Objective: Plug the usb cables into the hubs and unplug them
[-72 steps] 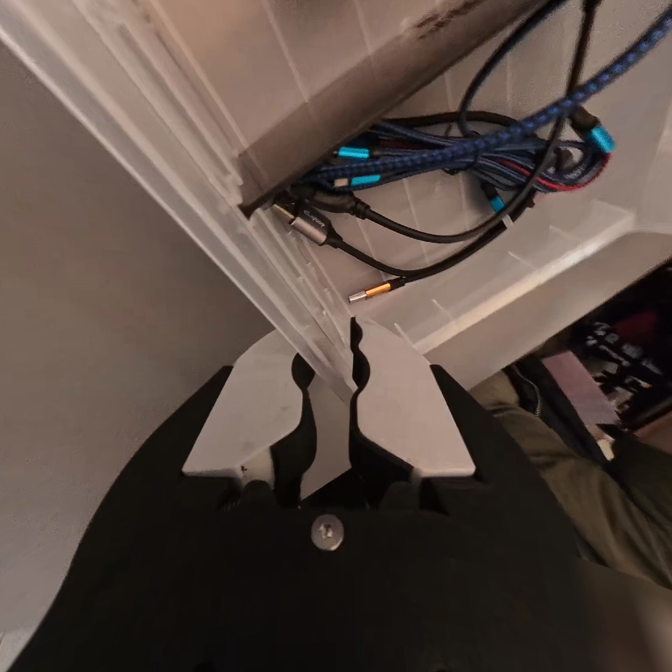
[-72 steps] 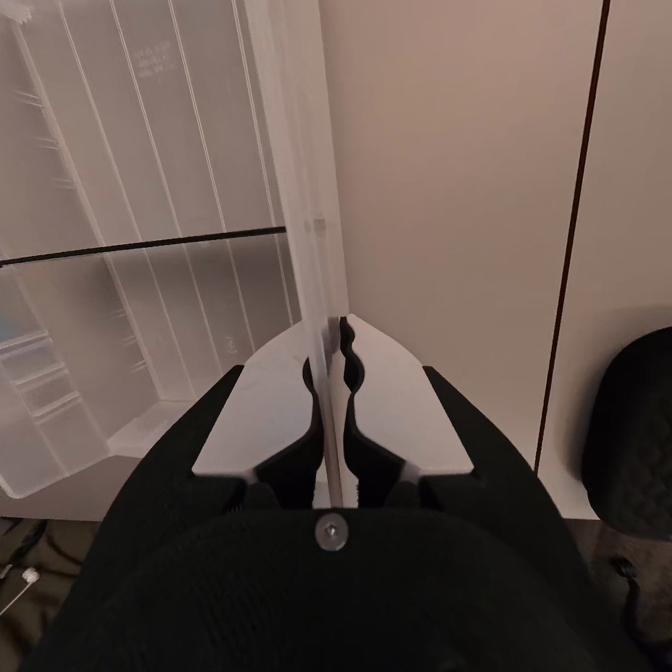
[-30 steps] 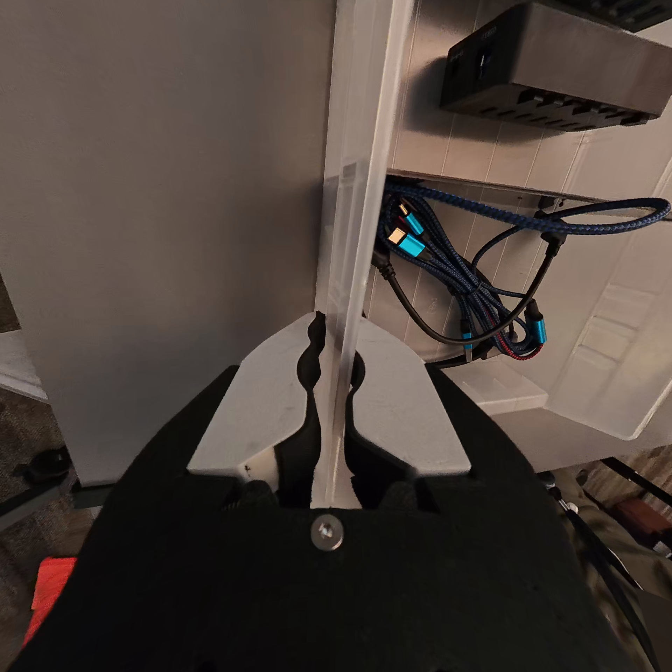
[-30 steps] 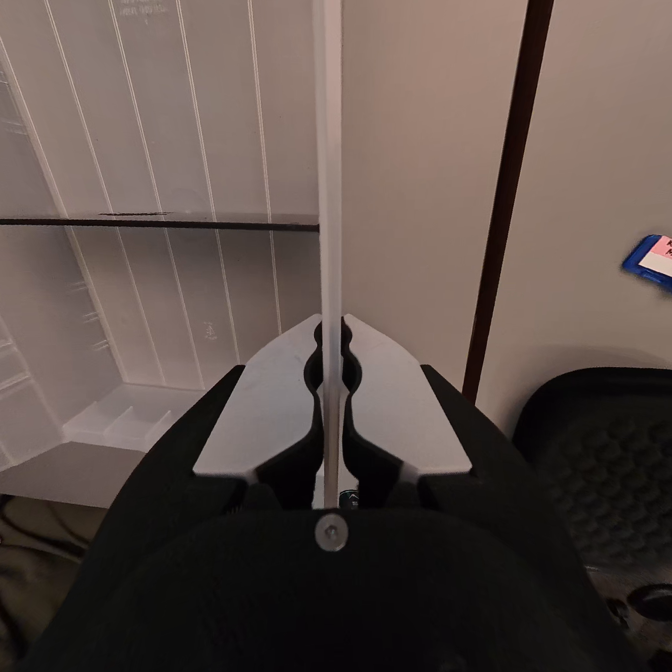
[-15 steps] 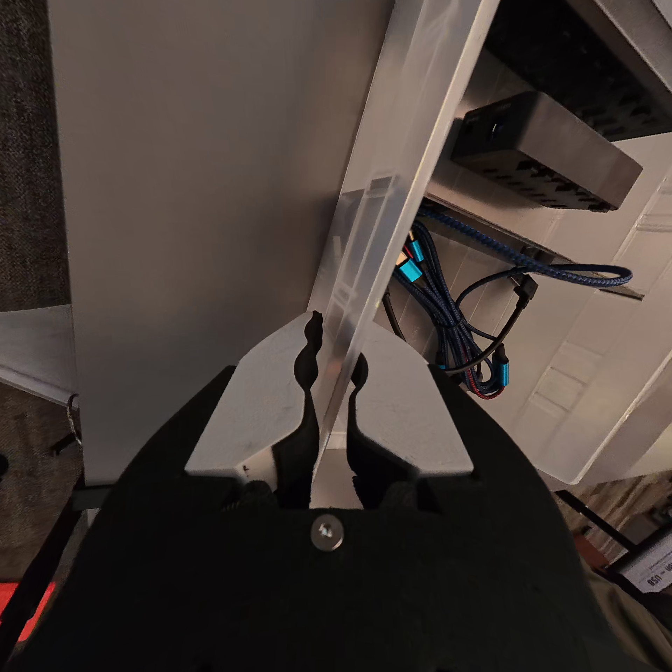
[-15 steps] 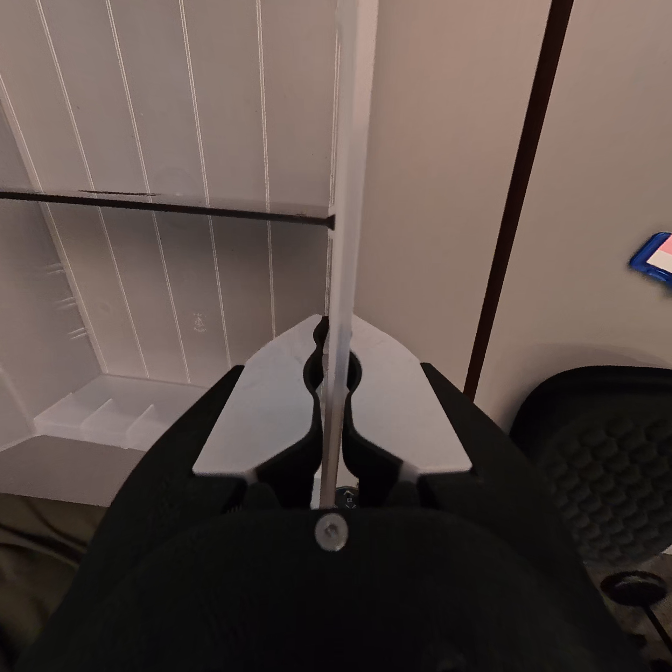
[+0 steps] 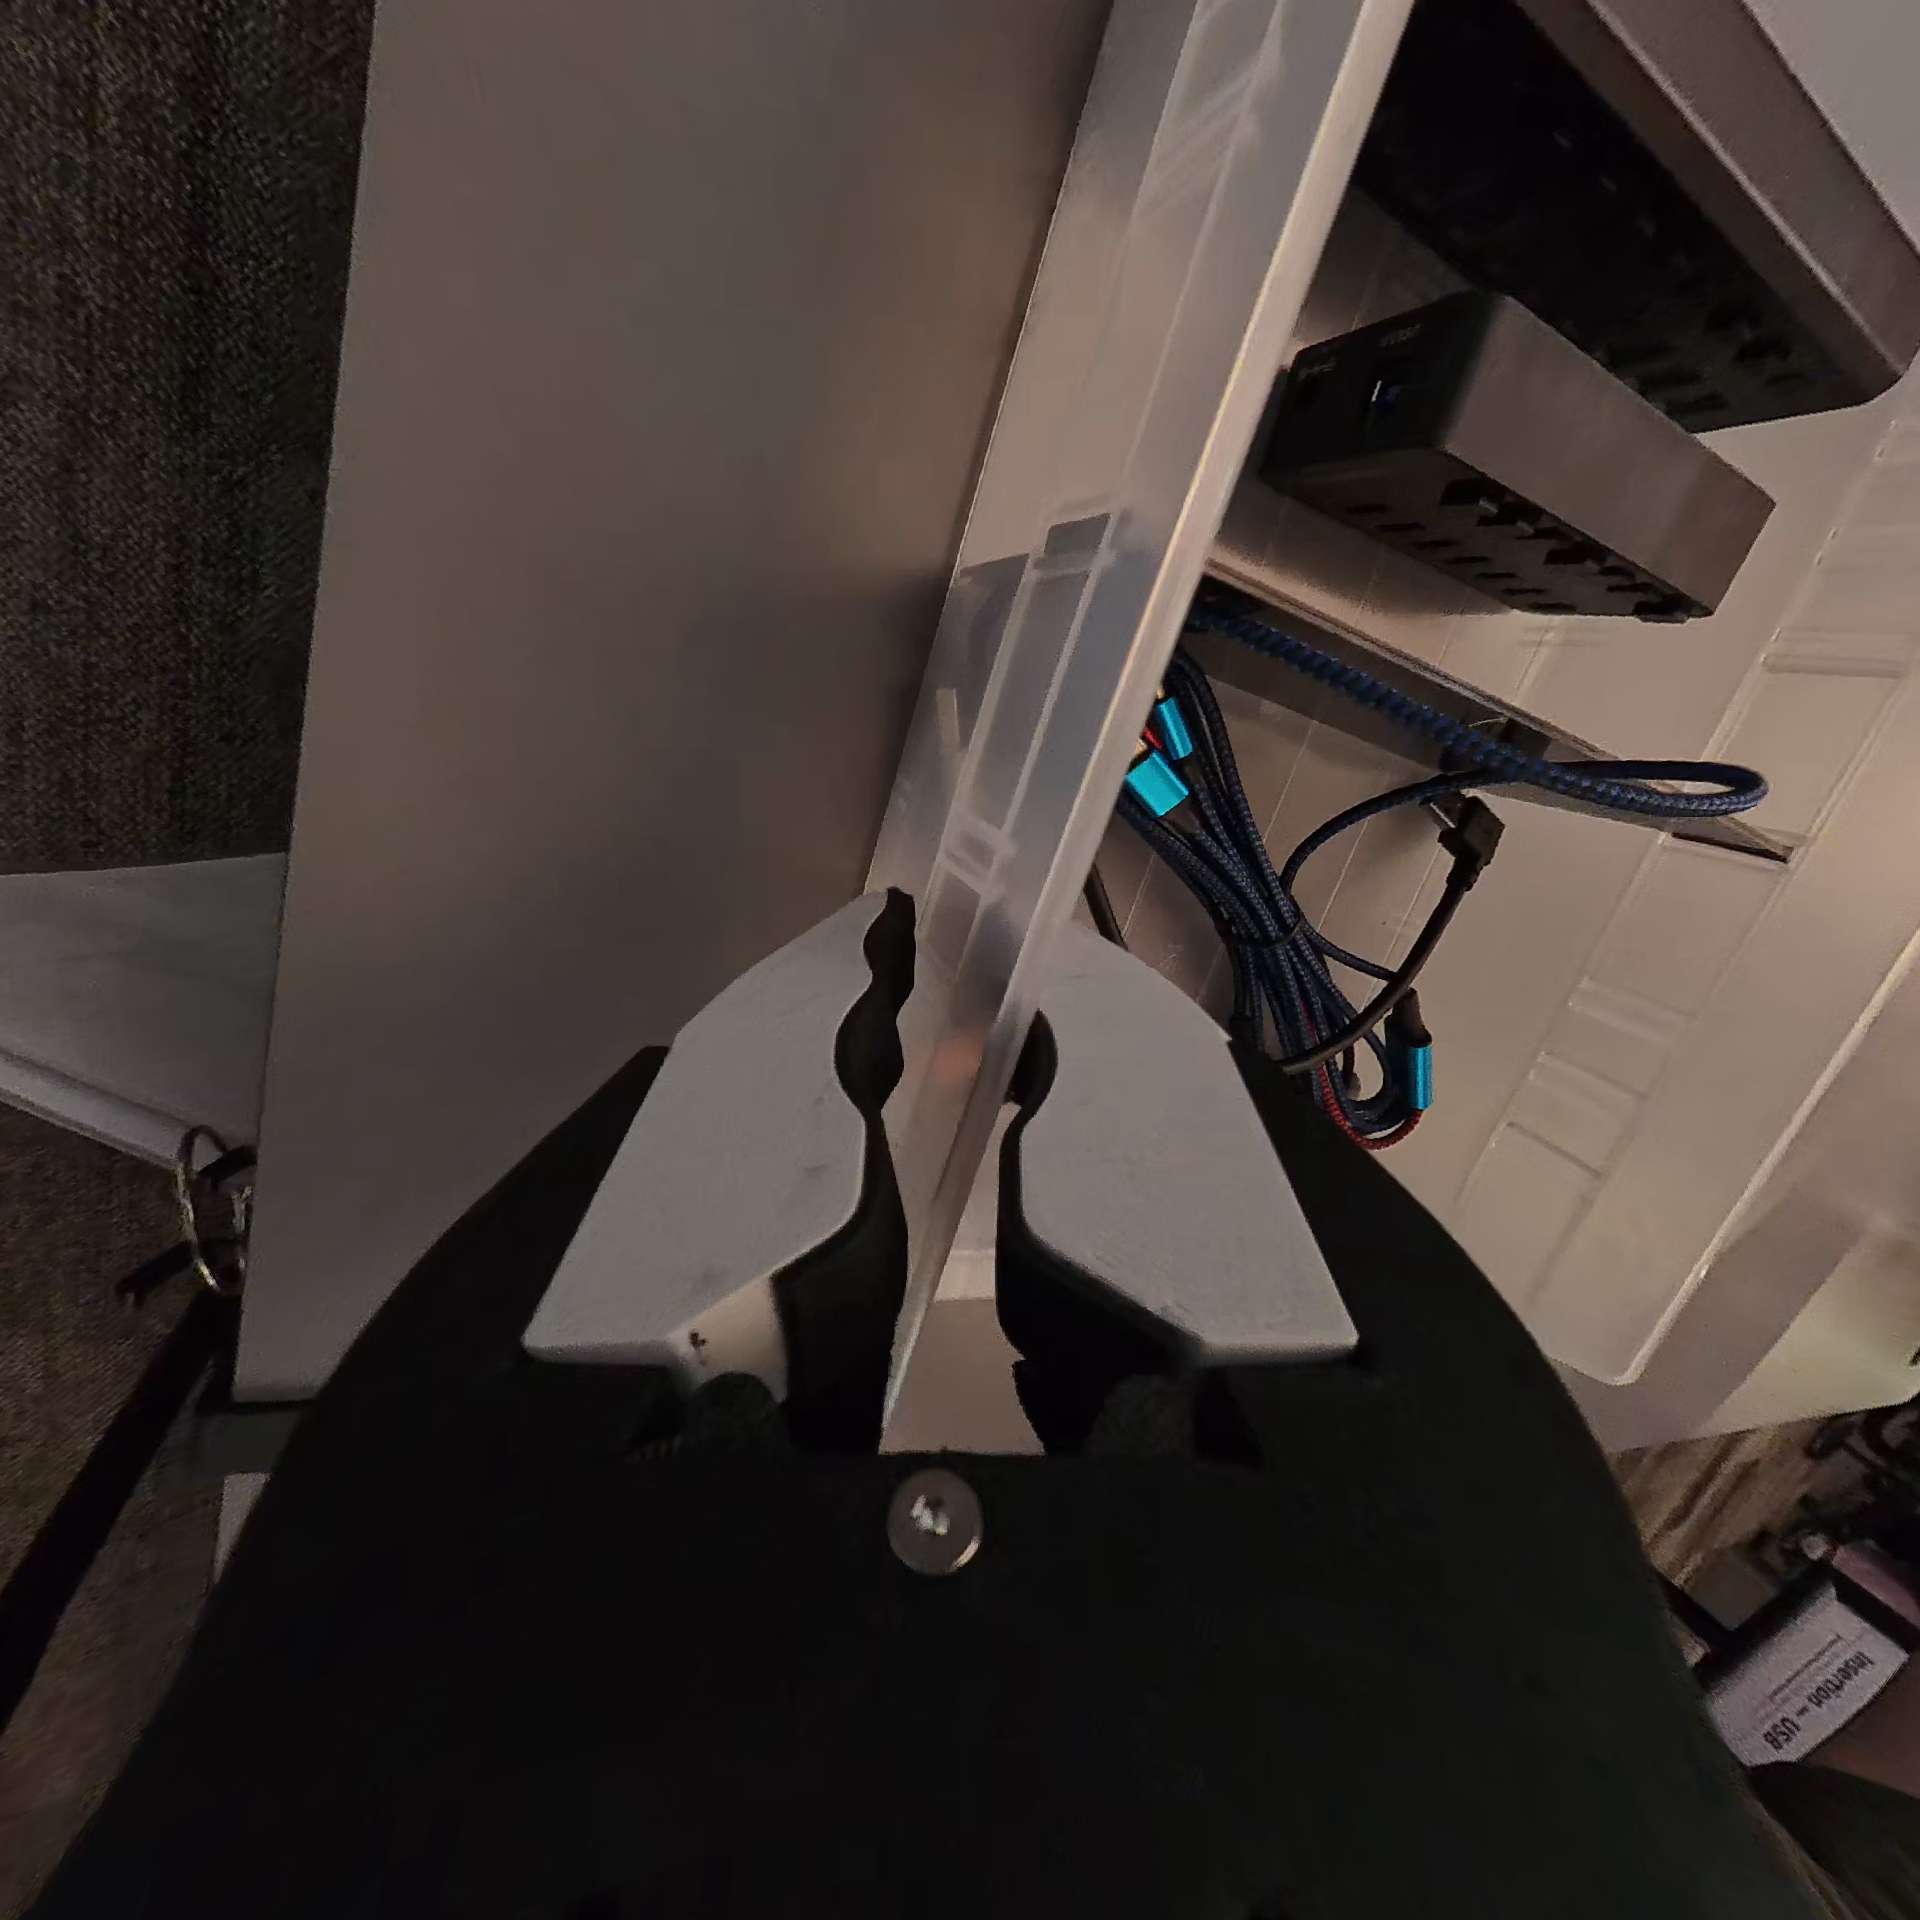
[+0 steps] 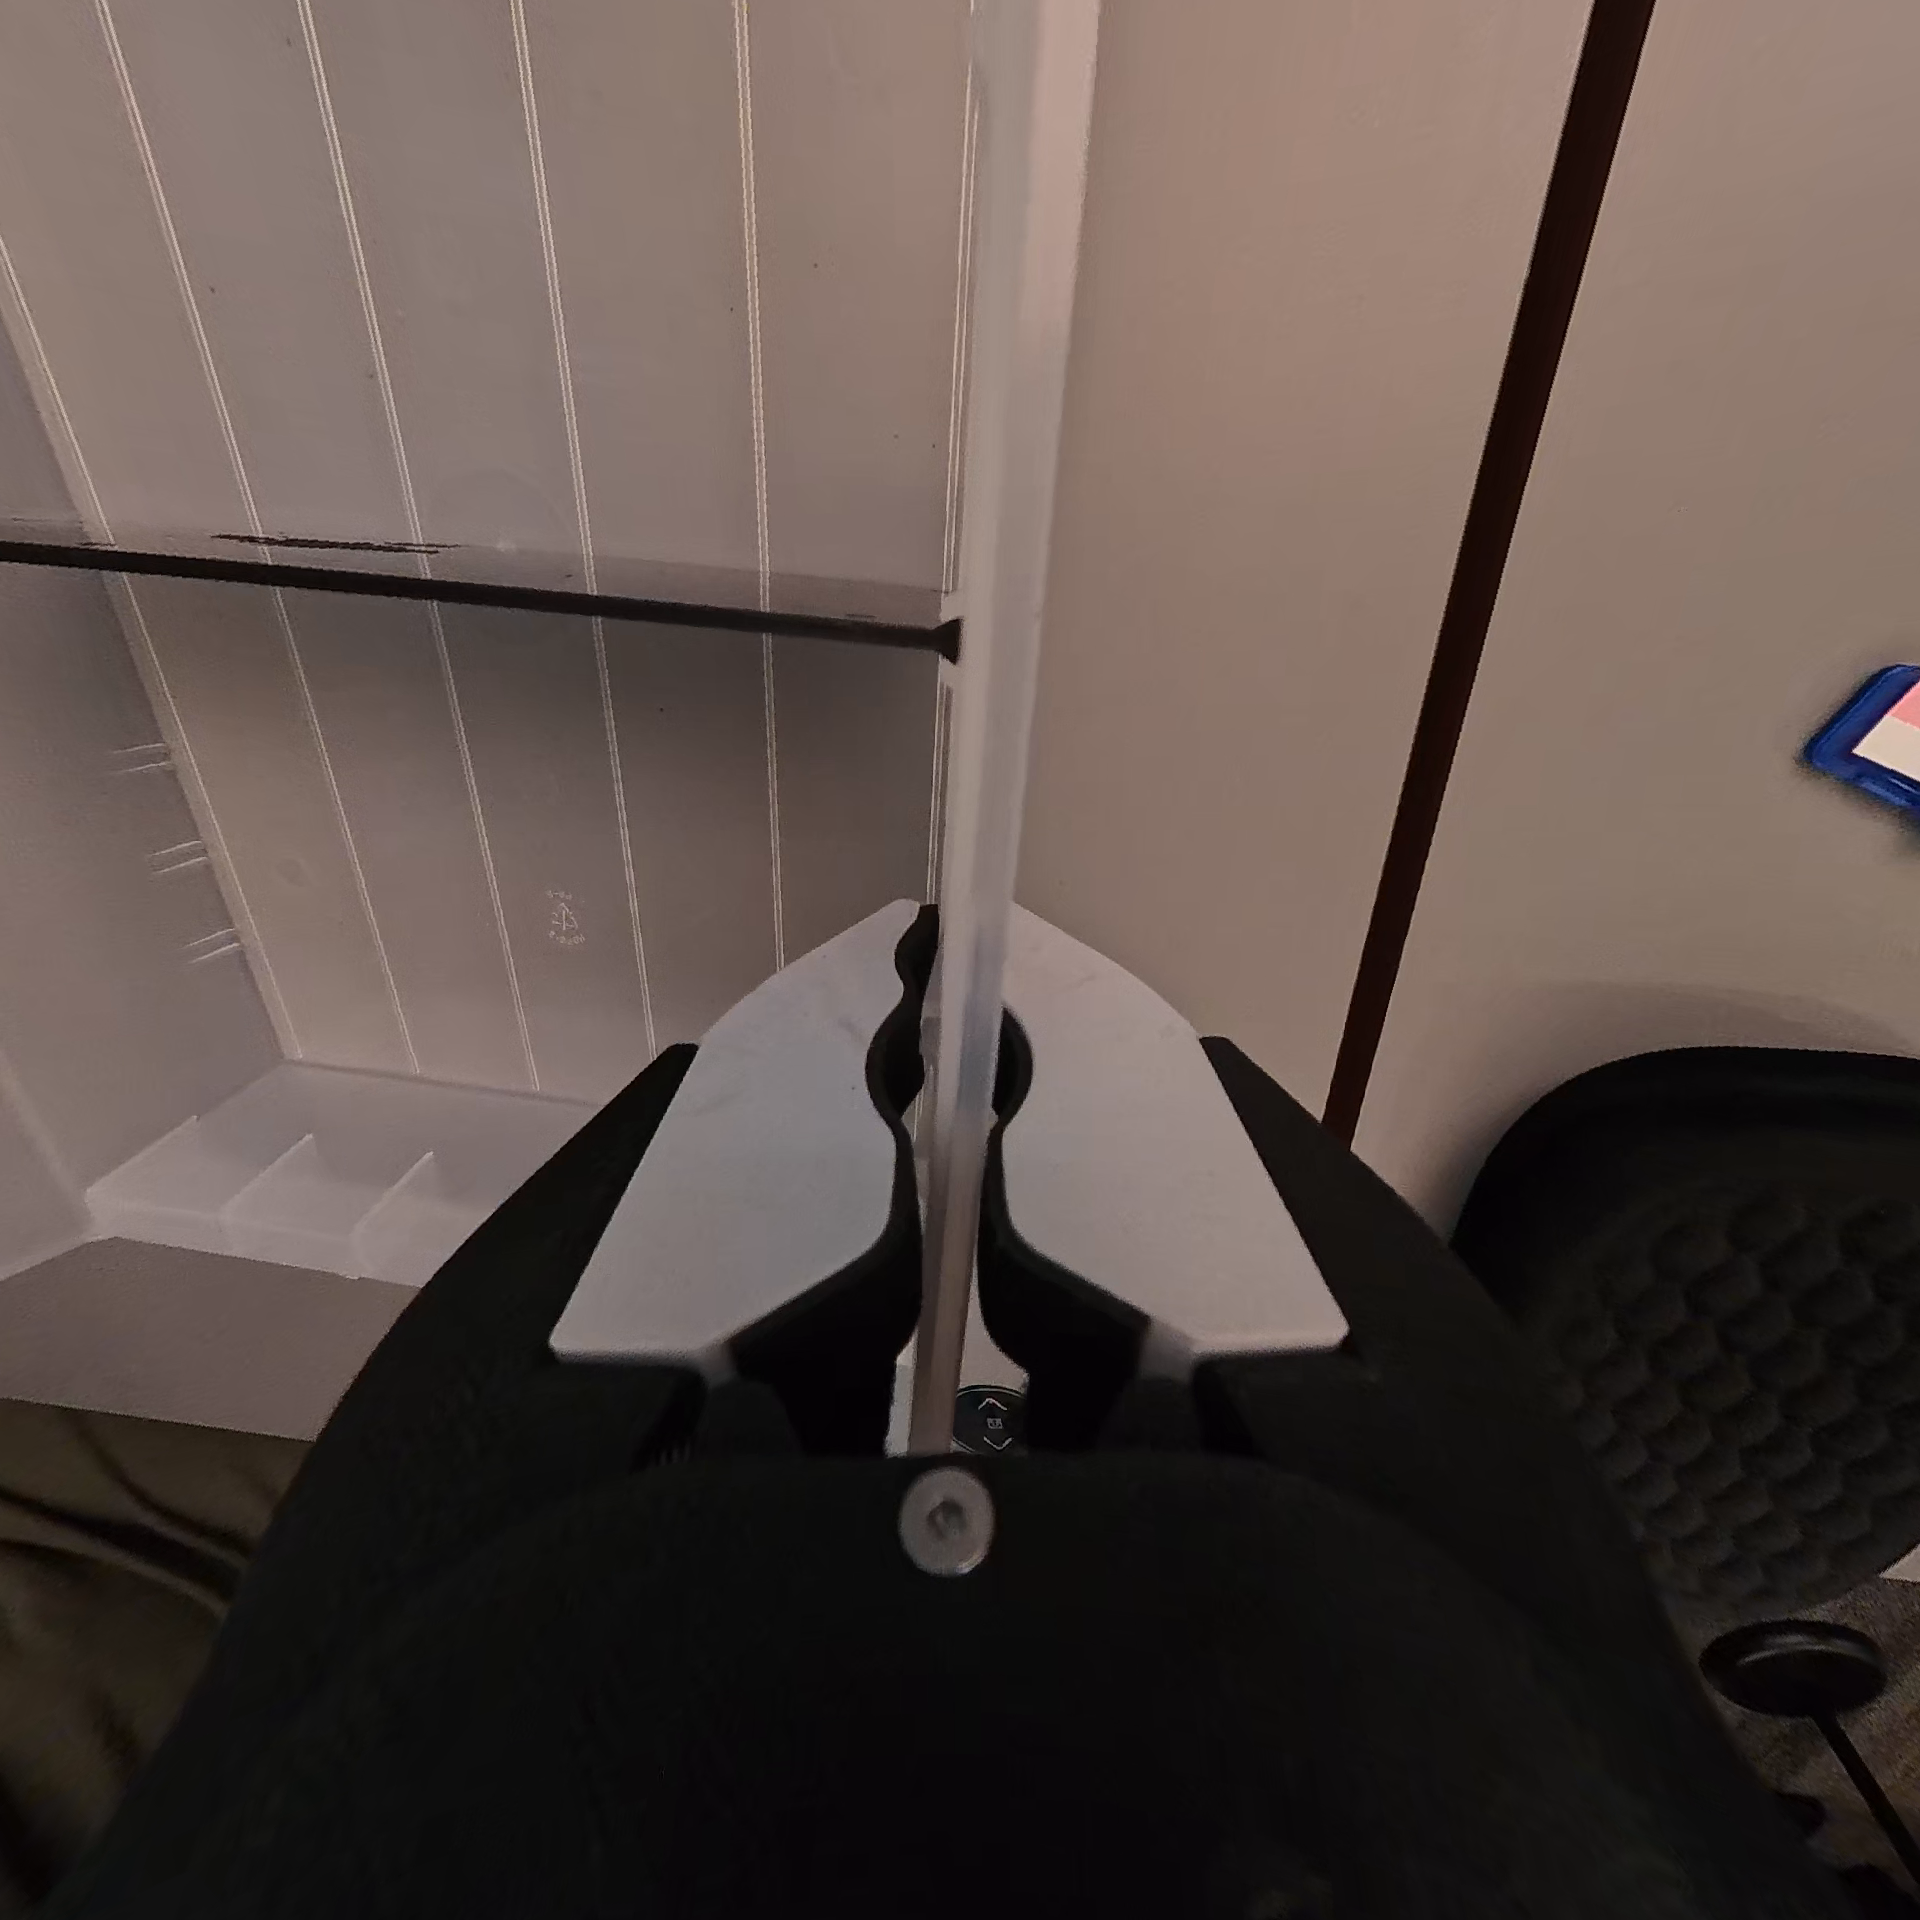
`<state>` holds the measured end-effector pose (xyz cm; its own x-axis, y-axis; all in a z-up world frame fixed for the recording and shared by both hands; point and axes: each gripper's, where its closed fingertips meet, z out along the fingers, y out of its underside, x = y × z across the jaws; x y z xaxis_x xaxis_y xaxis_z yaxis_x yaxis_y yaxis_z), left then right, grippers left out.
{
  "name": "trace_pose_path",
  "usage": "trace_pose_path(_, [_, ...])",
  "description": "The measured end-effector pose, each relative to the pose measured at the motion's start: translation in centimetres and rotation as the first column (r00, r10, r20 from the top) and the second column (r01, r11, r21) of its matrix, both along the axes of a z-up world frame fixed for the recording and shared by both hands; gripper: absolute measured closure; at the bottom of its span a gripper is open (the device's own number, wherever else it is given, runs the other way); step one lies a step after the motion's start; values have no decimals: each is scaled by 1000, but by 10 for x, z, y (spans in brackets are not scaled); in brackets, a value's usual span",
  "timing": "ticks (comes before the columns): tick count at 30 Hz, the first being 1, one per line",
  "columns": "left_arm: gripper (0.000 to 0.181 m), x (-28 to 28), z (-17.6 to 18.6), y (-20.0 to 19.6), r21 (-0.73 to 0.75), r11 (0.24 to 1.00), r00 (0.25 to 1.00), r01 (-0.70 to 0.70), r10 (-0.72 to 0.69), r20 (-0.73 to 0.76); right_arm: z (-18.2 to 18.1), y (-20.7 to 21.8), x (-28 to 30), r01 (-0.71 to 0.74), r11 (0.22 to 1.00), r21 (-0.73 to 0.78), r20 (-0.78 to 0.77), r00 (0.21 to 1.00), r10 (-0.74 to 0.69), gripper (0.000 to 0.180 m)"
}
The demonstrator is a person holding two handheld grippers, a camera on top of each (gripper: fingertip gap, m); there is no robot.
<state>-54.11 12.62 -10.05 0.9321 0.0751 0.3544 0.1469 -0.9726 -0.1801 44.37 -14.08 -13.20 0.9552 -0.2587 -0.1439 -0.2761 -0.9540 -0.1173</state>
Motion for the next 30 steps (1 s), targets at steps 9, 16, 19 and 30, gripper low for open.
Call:
trace_pose_path(9, [151,-2,27,8,208,978,973,-27,-22,230,18,11,-3,-51,993,105,59,997,45,137])
trace_pose_path(16, [141,-12,114,30,571,805,964,161,-251,82,119,35,-6,-133,912,388,242,969,38,129])
trace_pose_path(19, [138,24,158,42,730,598,912,331,-402,-84,190,70,-46,-244,705,666,291,955,56,132])
trace_pose_path(30, [145,170,57,73,218,122,216,968,-846,-487,275,142,-304,-413,-31,910,395,842,367,138])
